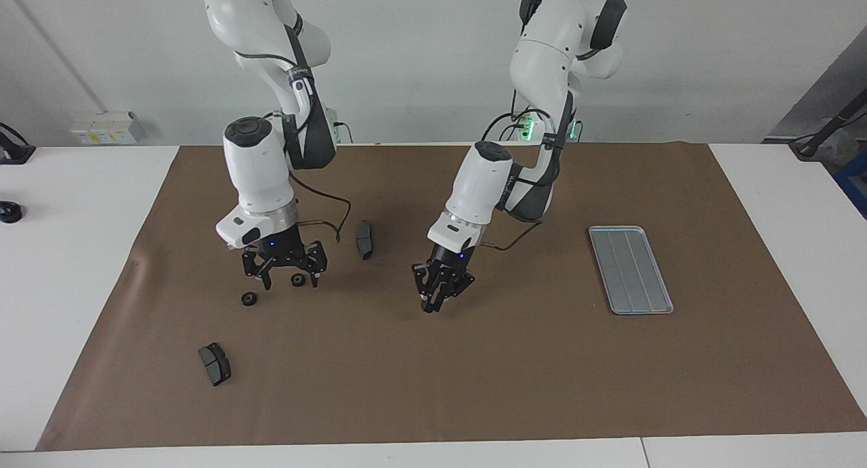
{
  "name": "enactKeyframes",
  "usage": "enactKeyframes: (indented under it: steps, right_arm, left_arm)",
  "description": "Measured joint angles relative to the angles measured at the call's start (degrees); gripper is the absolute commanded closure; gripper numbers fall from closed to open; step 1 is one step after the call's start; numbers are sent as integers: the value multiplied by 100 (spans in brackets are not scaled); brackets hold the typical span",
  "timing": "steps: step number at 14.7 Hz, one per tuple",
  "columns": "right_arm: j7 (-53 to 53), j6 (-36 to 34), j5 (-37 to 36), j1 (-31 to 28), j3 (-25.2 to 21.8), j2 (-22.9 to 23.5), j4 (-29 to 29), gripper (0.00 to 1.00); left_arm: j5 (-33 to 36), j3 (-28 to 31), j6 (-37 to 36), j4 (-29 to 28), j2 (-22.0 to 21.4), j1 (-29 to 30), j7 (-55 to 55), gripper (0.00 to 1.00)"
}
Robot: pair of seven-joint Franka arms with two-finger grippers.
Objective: Place bearing gear from tray to pile
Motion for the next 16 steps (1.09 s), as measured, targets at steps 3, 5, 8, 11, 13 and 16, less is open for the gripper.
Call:
enactKeyframes:
  steps: [3, 5, 8, 11, 13, 16]
  right_arm:
    - [0, -170, 217, 4, 1, 237, 553, 0]
    - [0, -170, 237, 10, 1, 458, 848, 0]
    - [0, -101, 239, 112, 11, 812, 1178, 0]
    - [1, 171, 239, 495, 19, 1229, 1519, 0]
    - [130, 506, 239, 865, 25, 1607, 1701, 0]
    - [667, 782, 230, 1495, 29, 2138, 1995, 0]
  left_arm:
    - [0, 12, 11, 0, 1, -42, -104, 0]
    - [0, 50, -6, -8, -4, -30, -106, 0]
    - [-1, 131, -312, -150, -231, 101, -72, 0]
    - [-1, 158, -1002, -530, -885, 557, 546, 0]
    - [-1, 167, -1584, -797, -1387, 926, 1096, 0]
    - [-1, 174, -2806, -967, -2036, 1514, 2114, 0]
